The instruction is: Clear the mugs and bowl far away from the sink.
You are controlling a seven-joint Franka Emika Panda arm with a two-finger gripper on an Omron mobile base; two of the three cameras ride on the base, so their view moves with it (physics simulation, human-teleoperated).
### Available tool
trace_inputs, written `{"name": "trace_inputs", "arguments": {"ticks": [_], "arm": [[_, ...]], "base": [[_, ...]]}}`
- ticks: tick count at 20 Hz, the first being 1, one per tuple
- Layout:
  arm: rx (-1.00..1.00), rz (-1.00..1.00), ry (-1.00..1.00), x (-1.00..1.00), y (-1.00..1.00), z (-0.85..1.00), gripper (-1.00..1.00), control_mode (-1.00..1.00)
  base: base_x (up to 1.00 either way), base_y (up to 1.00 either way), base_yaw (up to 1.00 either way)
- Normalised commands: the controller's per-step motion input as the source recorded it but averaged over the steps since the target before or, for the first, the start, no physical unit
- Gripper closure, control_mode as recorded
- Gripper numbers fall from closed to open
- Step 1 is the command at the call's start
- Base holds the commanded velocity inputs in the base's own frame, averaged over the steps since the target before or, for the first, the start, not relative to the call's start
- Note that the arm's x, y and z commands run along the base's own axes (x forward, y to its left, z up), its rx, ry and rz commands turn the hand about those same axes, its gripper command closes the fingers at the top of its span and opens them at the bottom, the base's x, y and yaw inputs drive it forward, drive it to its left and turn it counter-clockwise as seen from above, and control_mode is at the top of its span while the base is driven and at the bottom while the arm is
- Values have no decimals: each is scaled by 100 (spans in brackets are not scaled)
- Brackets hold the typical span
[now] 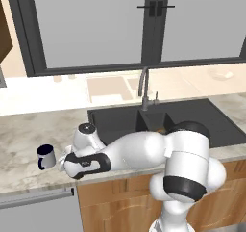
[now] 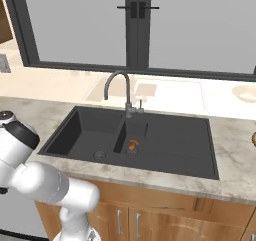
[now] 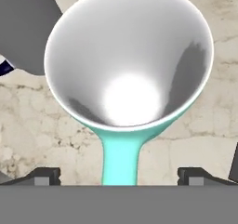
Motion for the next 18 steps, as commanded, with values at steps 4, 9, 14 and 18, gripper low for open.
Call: {"name": "trace_inputs", "arguments": {"ticks": [4,9,14,18], "arm": [[0,0,0,13,0,-17,-100,-100],[0,0,-2,2,0,-8,100,-100],[0,0,-3,0,0,-6,100,-100],[1,0,-1,-2,-2,-7,100,-100]], "base": [[0,0,0],[0,0,0],[0,0,0],[0,0,0]]}}
